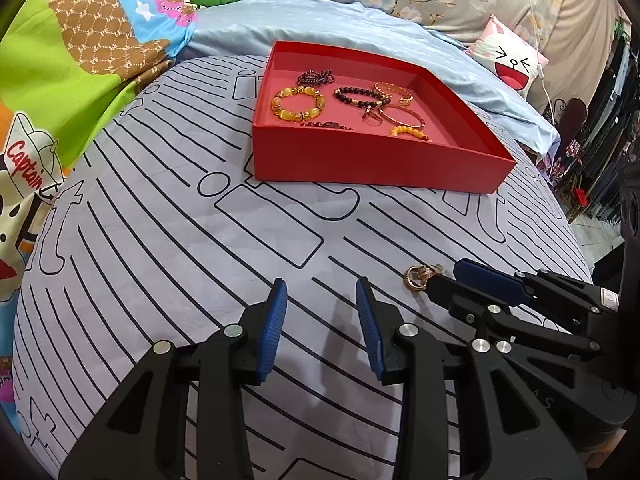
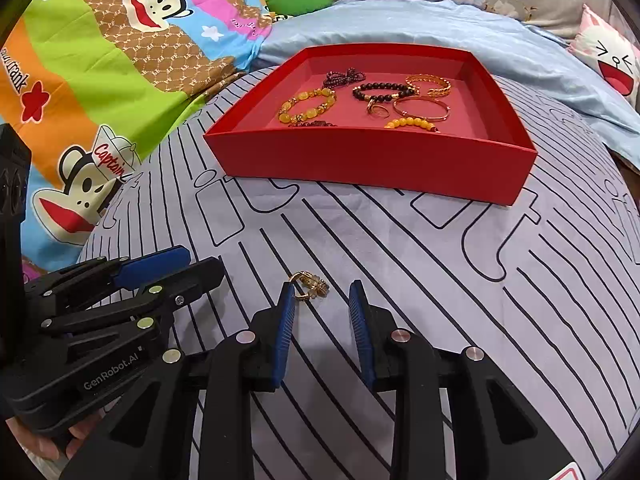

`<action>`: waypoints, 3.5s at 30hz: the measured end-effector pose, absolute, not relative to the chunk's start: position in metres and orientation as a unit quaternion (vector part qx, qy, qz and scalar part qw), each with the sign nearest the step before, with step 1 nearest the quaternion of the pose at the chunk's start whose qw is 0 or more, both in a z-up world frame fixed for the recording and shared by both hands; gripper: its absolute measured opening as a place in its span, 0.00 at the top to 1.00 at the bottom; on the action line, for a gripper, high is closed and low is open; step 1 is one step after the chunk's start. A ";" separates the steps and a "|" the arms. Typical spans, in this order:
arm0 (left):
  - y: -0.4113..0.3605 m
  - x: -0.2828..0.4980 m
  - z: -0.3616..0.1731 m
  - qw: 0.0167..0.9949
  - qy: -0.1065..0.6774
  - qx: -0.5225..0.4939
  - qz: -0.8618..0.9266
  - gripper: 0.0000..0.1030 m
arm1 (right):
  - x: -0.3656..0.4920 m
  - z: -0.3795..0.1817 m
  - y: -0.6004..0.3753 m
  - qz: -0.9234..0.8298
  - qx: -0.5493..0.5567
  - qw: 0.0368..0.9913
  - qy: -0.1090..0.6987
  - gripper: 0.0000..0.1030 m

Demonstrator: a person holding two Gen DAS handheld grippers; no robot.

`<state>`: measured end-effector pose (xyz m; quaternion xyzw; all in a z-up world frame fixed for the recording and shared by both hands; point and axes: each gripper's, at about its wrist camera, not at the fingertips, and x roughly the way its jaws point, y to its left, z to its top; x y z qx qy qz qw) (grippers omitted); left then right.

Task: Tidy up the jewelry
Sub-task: 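Grasp a gold hoop earring with the left tool while the right tool grasps another earring, then carry both earrings into the red tray and open both tools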

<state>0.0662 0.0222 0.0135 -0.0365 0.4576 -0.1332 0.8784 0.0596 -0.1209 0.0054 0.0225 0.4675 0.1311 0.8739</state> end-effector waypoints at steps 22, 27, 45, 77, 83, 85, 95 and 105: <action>-0.003 0.061 0.014 0.868 0.460 -0.032 -0.187 0.64 | 0.052 0.011 -0.145 0.127 0.046 0.871 0.472 0.95; -0.017 0.058 0.012 0.864 0.461 -0.022 -0.200 0.63 | 0.044 0.007 -0.155 0.115 0.053 0.870 0.477 0.95; -0.047 0.074 0.006 0.867 0.459 -0.007 -0.196 0.77 | 0.041 0.008 -0.166 0.093 0.068 0.873 0.474 0.95; -0.016 0.086 0.050 0.885 0.431 -0.029 -0.173 0.84 | 0.063 0.054 -0.161 0.102 0.072 0.895 0.429 0.95; -0.013 0.111 0.073 0.897 0.408 -0.031 -0.168 0.84 | 0.088 0.075 -0.161 0.100 0.066 0.906 0.405 0.95; -0.013 0.121 0.079 0.900 0.401 -0.031 -0.168 0.84 | 0.101 0.082 -0.163 0.095 0.062 0.911 0.397 0.95; -0.033 0.184 0.085 0.906 0.389 -0.013 -0.168 0.84 | 0.160 0.083 -0.171 0.074 0.064 0.914 0.394 0.95; -0.045 0.226 0.059 0.897 0.410 -0.014 -0.168 0.84 | 0.203 0.057 -0.177 0.066 0.077 0.904 0.415 0.95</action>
